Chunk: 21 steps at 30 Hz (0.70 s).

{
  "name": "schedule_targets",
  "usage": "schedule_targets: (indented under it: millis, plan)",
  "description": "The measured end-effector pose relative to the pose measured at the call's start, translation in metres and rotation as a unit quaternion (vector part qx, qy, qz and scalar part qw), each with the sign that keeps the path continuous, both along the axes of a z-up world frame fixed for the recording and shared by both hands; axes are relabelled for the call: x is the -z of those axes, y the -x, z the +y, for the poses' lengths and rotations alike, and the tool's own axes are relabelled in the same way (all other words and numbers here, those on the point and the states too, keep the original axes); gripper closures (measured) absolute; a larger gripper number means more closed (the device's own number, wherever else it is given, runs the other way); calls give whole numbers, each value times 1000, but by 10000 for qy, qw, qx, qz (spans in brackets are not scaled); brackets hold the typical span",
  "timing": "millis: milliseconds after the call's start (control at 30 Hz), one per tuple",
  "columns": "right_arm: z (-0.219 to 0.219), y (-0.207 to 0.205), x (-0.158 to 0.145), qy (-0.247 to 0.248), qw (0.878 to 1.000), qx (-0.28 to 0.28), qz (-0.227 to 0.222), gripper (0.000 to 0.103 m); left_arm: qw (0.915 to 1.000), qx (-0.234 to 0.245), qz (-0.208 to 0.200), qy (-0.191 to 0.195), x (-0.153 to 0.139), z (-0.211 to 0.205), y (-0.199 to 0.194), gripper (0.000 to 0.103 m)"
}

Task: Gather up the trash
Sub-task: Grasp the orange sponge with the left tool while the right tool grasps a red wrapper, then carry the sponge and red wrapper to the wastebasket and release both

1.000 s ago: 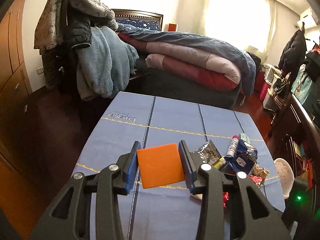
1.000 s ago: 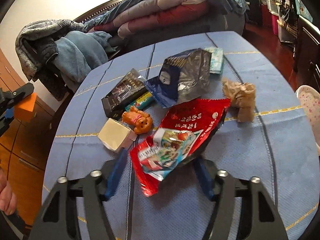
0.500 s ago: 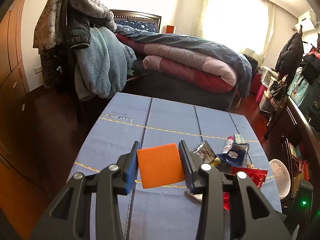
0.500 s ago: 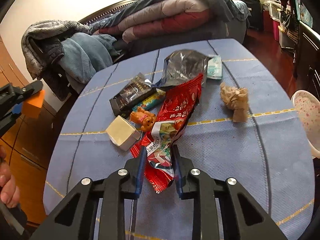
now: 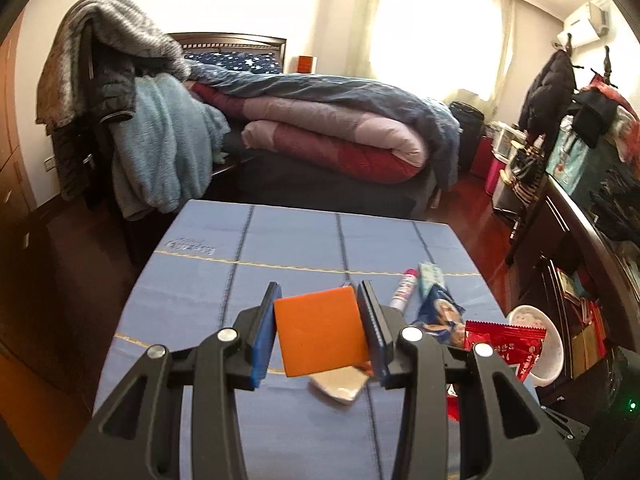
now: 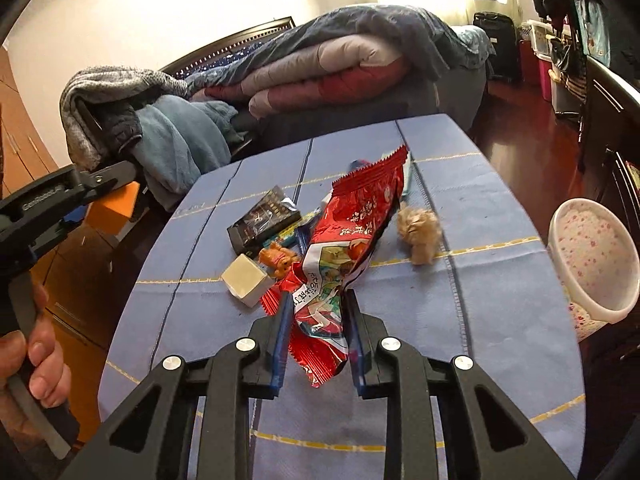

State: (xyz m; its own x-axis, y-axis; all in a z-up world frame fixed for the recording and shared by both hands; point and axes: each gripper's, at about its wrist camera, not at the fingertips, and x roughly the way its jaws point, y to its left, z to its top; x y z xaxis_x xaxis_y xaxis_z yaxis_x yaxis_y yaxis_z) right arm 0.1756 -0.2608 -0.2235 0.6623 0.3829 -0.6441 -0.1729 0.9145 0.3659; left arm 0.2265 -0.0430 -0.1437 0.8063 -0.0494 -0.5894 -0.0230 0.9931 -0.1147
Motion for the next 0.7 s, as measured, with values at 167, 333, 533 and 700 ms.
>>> schedule_targets:
  millis: [167,333,533,700]
  plan:
    - [-26,4,-2,-32,9997,225,-77,78,9995,315,-50,-42,0,-31,-5,63]
    - [-58,6,-1,-100,9986,517,-87,78,9979,645,-22,-111,3,-66,-12,63]
    - [-95,11,1,-121,9960,874,-115,78,9939,1085,-22,-183,7,-110,-21,63]
    - [-129,13,6,-148,9922,1235,-90,78,9877,1555,6,-166,11,-151,-29,63]
